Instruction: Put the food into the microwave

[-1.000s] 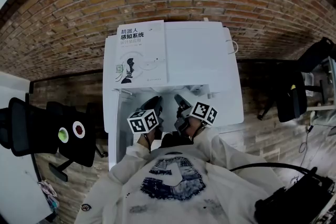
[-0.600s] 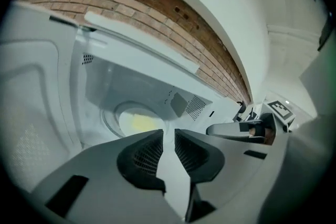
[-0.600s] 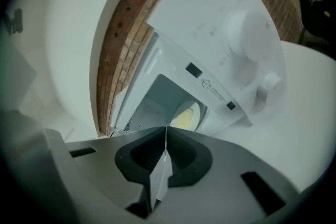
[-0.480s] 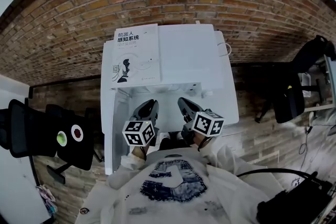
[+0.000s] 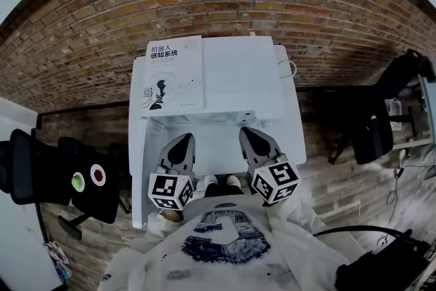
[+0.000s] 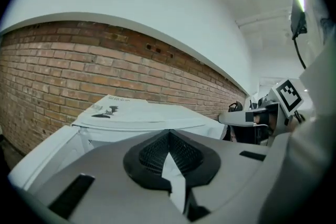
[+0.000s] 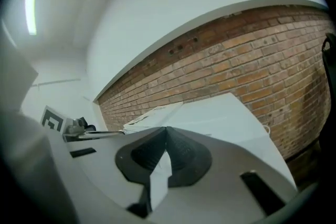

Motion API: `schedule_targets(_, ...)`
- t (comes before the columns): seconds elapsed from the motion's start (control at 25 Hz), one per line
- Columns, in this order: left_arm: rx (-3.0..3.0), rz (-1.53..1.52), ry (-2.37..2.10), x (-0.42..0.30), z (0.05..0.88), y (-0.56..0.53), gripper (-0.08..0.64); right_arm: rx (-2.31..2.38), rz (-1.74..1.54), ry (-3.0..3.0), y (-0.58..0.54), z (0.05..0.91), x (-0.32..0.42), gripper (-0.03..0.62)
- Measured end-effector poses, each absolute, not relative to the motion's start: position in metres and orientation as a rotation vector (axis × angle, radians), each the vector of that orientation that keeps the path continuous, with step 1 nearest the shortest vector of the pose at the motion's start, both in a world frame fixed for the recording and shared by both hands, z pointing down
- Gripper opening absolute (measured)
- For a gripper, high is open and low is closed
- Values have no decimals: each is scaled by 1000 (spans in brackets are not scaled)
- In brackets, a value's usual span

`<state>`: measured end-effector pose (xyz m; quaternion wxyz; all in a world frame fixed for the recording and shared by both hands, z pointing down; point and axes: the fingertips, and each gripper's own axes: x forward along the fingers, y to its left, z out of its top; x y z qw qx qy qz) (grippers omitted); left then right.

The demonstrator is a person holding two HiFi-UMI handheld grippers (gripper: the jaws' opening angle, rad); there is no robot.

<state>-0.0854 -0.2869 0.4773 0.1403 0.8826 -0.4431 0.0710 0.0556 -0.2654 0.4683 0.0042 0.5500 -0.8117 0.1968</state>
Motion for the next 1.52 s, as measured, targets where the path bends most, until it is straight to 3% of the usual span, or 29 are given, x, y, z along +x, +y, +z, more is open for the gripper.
schedule_targets(0.4,2642,176,-1369,-92,438,-288,8,1757,412,-2597,-261,423,58,14)
schedule_targets(1.52,2643,168,-1365,-91,433,-293,8,1730,398,-2590,-265,425,45,12)
